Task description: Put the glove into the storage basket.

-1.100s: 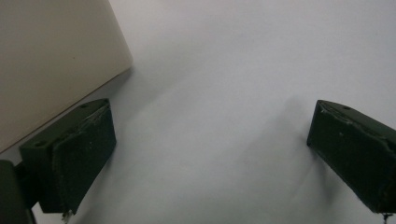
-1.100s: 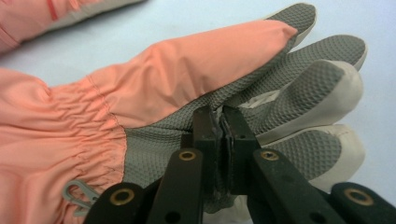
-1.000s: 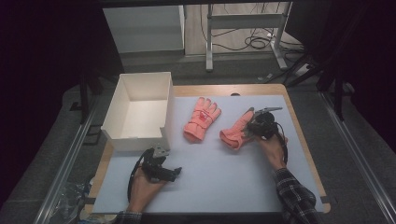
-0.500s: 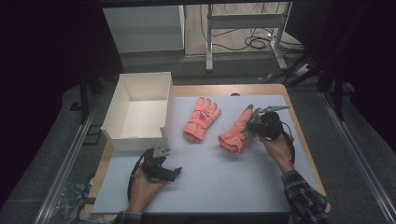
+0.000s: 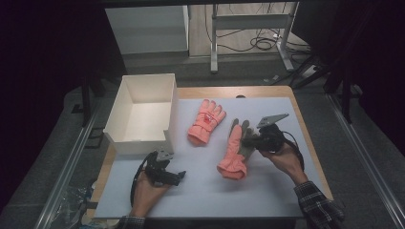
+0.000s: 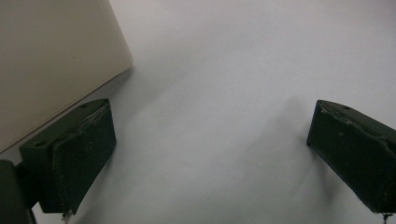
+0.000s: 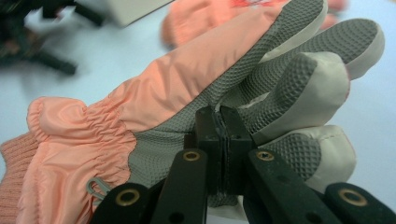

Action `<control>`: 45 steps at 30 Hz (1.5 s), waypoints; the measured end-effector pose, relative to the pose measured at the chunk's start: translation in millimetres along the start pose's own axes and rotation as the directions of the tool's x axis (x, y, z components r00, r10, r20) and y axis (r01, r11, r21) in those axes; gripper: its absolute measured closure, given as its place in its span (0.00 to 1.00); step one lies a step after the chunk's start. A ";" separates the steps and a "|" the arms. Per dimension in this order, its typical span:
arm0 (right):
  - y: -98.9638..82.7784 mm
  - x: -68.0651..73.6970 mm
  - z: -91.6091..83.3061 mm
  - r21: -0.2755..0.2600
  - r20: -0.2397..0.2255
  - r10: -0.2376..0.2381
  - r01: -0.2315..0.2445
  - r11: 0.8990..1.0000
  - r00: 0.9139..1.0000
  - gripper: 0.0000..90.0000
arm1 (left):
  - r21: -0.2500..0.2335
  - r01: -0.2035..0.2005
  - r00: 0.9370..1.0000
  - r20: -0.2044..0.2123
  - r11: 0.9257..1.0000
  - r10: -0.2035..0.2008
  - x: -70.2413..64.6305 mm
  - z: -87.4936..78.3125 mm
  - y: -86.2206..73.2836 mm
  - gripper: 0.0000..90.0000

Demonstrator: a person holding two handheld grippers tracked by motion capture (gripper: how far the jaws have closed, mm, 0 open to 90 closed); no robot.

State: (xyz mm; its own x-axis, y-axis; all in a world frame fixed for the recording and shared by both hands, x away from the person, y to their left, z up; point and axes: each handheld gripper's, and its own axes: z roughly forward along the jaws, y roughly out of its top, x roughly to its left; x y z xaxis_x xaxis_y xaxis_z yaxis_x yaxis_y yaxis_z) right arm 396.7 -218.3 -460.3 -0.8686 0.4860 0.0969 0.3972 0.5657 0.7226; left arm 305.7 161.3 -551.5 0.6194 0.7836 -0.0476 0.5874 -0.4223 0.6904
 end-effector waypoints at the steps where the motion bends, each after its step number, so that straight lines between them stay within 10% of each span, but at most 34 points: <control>1: 0.0 0.0 0.0 0.000 0.000 0.000 0.000 1.000 1.000 0.98 | 0.000 0.000 1.000 0.000 1.000 0.000 0.0 0.0 0.0 0.01; 9: -3.4 5.7 28.8 0.068 -0.065 -0.118 0.122 0.990 0.991 0.97 | -0.001 0.001 1.000 0.000 1.000 -0.001 0.0 0.1 -0.1 0.01; 17: -3.1 6.8 36.2 0.080 0.013 -0.155 0.154 0.985 0.988 0.88 | -0.001 0.000 1.000 0.000 1.000 0.000 0.0 0.1 0.0 0.01; 27: 10.9 3.7 22.9 0.017 0.087 -0.105 0.104 0.994 0.991 0.70 | -0.001 0.000 1.000 0.000 1.000 0.000 0.0 0.1 0.0 0.01; 45: 66.8 -6.5 58.2 -0.063 0.132 0.038 -0.029 0.998 0.991 0.51 | 0.000 0.000 1.000 0.001 1.000 0.000 0.1 0.0 -0.1 0.01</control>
State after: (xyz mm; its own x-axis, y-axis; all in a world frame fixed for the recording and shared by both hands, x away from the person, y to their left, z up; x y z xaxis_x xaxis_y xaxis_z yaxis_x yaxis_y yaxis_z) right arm 446.1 -144.9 -452.5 -0.8064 0.5905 0.0330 0.4030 0.5079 0.7614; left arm 305.7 161.3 -551.6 0.6198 0.7833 -0.0479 0.5870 -0.4222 0.6907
